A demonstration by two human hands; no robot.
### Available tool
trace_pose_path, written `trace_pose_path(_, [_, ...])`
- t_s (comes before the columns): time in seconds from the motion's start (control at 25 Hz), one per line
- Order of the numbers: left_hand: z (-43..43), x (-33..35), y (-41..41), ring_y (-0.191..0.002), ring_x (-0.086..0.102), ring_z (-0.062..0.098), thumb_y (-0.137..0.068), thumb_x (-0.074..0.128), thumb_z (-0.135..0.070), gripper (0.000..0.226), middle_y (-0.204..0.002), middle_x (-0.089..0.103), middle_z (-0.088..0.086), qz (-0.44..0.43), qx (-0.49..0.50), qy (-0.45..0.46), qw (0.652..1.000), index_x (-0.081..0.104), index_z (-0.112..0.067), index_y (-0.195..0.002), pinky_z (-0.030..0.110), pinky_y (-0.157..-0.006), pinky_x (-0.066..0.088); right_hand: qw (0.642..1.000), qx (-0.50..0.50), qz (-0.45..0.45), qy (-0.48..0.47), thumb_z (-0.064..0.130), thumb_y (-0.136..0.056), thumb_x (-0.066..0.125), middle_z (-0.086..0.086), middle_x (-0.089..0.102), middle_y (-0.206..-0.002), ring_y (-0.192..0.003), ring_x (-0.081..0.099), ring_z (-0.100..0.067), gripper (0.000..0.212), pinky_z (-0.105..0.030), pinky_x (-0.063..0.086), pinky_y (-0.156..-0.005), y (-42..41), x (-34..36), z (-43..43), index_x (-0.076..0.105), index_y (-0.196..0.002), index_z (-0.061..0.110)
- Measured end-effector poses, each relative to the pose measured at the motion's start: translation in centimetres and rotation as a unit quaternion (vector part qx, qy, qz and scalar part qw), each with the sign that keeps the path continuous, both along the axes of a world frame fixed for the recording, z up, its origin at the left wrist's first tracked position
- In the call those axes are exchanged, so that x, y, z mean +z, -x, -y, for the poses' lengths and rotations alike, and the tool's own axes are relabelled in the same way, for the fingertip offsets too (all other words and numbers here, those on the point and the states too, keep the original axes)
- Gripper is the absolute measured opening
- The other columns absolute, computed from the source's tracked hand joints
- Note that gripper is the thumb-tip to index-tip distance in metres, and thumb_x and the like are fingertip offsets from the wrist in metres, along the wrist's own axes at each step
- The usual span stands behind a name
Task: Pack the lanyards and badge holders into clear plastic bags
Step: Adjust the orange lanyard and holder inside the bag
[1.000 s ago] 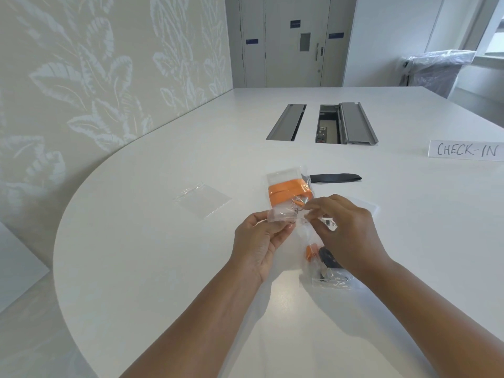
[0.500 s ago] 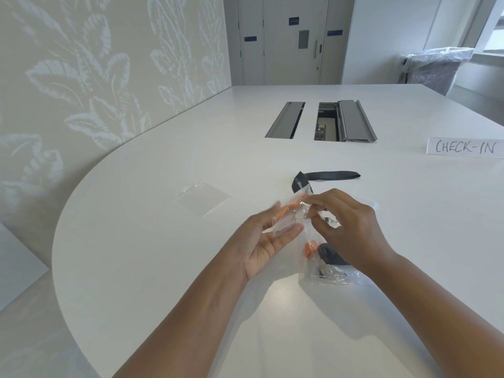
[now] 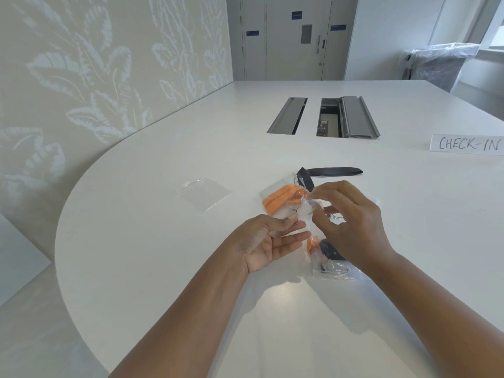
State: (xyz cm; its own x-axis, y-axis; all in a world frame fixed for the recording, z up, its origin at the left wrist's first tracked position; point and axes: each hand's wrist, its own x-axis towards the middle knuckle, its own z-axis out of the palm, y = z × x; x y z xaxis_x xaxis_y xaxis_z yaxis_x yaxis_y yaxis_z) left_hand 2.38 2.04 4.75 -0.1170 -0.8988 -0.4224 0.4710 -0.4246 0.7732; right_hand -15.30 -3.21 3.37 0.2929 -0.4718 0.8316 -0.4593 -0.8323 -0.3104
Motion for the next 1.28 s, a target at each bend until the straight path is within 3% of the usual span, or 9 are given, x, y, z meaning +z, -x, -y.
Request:
trace_pose_path(0.08, [0.1, -0.1, 0.2, -0.088, 0.074, 0.023, -0.085, 0.068, -0.002, 0.012, -0.1, 0.076, 0.009, -0.005, 0.004, 0.017, 1.0, 0.07, -0.007, -0.095, 0.03, -0.073, 0.061, 0.995, -0.021, 0.037, -0.087, 0.002, -0.085, 0.073, -0.001, 0.068, -0.097, -0.076, 0.067, -0.013, 0.016, -0.008, 0.053, -0.071, -0.2, 0.4, -0.5, 0.073, -0.1, 0.007])
trace_pose_path(0.16, [0.3, -0.4, 0.2, -0.078, 0.069, 0.018, -0.083, 0.069, 0.003, 0.013, -0.094, 0.073, 0.008, -0.015, 0.038, 0.034, 0.999, 0.07, -0.008, -0.092, 0.032, -0.075, 0.061, 0.965, -0.03, 0.098, -0.243, 0.01, -0.089, 0.07, 0.006, 0.072, -0.088, -0.071, 0.071, -0.007, 0.013, -0.004, 0.05, -0.068, -0.4, 0.8, -0.8, 0.071, -0.102, 0.014])
trace_pose_path(0.32, [0.7, -0.7, -0.2, -0.065, 0.065, 0.011, -0.084, 0.07, 0.002, 0.017, -0.08, 0.071, 0.005, -0.02, 0.073, 0.078, 0.994, 0.069, -0.007, -0.097, 0.032, -0.077, 0.061, 0.88, 0.02, 0.242, -0.408, 0.01, -0.093, 0.067, -0.003, 0.077, -0.081, -0.074, 0.076, -0.013, 0.007, -0.022, 0.06, -0.075, -0.4, 1.7, -0.4, 0.071, -0.098, 0.011])
trace_pose_path(0.48, [0.6, -0.8, 0.4, -0.073, 0.068, 0.011, -0.083, 0.073, -0.004, 0.018, -0.086, 0.073, 0.005, 0.054, 0.078, 0.119, 0.988, 0.071, -0.012, -0.099, 0.036, -0.085, 0.057, 0.802, 0.147, 0.283, -0.504, 0.023, -0.087, 0.071, -0.015, 0.077, -0.093, -0.091, 0.075, -0.025, 0.032, -0.036, 0.061, -0.082, -0.8, 2.0, -0.7, 0.067, -0.113, 0.005])
trace_pose_path(0.56, [0.5, -1.0, 0.8, -0.081, 0.07, 0.016, -0.08, 0.077, -0.006, 0.021, -0.092, 0.075, 0.009, 0.107, 0.069, 0.138, 0.982, 0.073, -0.012, -0.1, 0.04, -0.088, 0.057, 0.799, 0.162, 0.282, -0.506, 0.023, -0.078, 0.076, -0.018, 0.076, -0.096, -0.091, 0.075, -0.026, 0.043, -0.035, 0.06, -0.083, -0.8, 2.0, -0.8, 0.067, -0.116, 0.005])
trace_pose_path(0.72, [0.4, -1.2, 0.9, -0.086, 0.069, 0.022, -0.078, 0.08, -0.006, 0.026, -0.092, 0.075, 0.01, 0.181, 0.062, 0.166, 0.967, 0.071, -0.008, -0.103, 0.041, -0.087, 0.056, 0.808, 0.119, 0.3, -0.492, 0.015, -0.071, 0.08, -0.016, 0.077, -0.087, -0.08, 0.073, -0.023, 0.035, -0.028, 0.061, -0.074, -0.4, 2.2, -0.9, 0.072, -0.103, 0.004])
trace_pose_path(0.96, [0.6, -1.5, 0.2, -0.08, 0.063, 0.022, -0.075, 0.082, -0.006, 0.031, -0.094, 0.073, 0.01, 0.261, 0.047, 0.166, 0.95, 0.071, -0.011, -0.103, 0.043, -0.087, 0.056, 0.806, 0.066, 0.275, -0.52, 0.01, -0.082, 0.078, -0.01, 0.077, -0.086, -0.08, 0.076, -0.019, 0.017, -0.019, 0.056, -0.058, -0.1, 2.9, -1.4, 0.075, -0.098, 0.007])
trace_pose_path(1.16, [0.5, -1.4, 0.2, -0.076, 0.062, 0.021, -0.073, 0.083, -0.004, 0.033, -0.091, 0.071, 0.009, 0.259, 0.069, 0.146, 0.952, 0.07, -0.011, -0.102, 0.04, -0.083, 0.059, 0.796, 0.078, 0.3, -0.52, 0.0, -0.084, 0.074, -0.007, 0.077, -0.077, -0.075, 0.075, -0.019, 0.03, -0.022, 0.059, -0.069, -0.4, 2.9, -1.2, 0.066, -0.111, 0.011])
trace_pose_path(1.28, [0.3, -1.0, 0.2, -0.075, 0.065, 0.016, -0.073, 0.083, -0.003, 0.032, -0.088, 0.071, 0.005, 0.263, 0.073, 0.143, 0.951, 0.067, -0.017, -0.097, 0.03, -0.076, 0.06, 0.807, 0.06, 0.297, -0.507, -0.002, -0.085, 0.072, -0.005, 0.075, -0.072, -0.07, 0.074, -0.018, 0.029, -0.03, 0.06, -0.078, -0.4, 2.9, -1.1, 0.06, -0.106, 0.014])
